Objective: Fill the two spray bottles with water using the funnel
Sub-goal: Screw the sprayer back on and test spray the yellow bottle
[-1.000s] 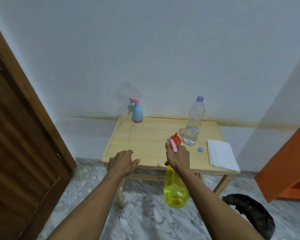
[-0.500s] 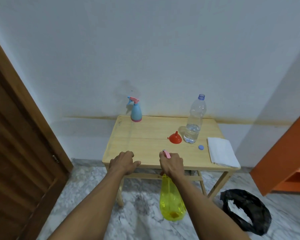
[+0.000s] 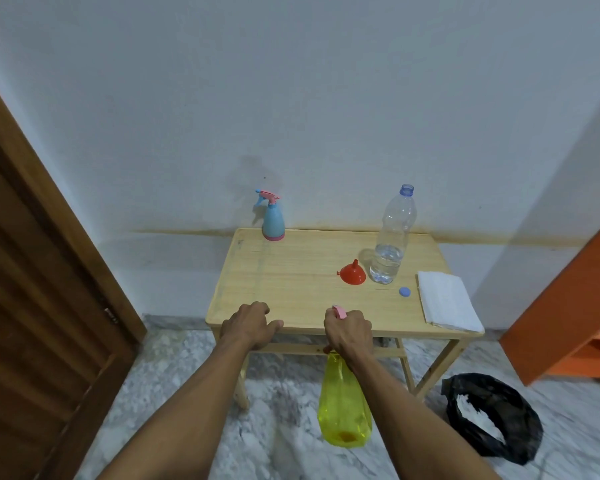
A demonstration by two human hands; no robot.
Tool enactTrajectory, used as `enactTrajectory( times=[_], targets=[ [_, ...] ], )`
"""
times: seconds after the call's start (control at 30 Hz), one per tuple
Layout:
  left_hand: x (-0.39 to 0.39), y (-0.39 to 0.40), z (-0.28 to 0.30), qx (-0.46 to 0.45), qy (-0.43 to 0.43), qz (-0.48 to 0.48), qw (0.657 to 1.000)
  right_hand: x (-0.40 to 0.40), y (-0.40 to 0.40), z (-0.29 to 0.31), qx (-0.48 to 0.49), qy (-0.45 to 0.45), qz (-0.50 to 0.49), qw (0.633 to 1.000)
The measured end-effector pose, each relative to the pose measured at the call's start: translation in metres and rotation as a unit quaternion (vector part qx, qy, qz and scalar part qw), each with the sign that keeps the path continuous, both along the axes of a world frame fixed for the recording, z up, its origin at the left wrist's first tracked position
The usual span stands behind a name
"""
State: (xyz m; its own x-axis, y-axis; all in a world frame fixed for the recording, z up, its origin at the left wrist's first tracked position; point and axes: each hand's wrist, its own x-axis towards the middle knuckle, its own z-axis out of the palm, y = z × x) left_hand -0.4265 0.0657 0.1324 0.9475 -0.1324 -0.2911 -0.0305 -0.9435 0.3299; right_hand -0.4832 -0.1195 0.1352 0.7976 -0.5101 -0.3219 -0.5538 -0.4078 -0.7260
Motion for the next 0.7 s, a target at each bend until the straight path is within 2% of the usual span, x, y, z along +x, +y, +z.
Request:
enactTrajectory(
  times=[0.7],
  targets=[
    [0.005,0.061,-0.012,-0.022,-0.007,0.088,0.996,0.015,0.042,-0.006,0.039,-0.018,0.104,0.994]
  ],
)
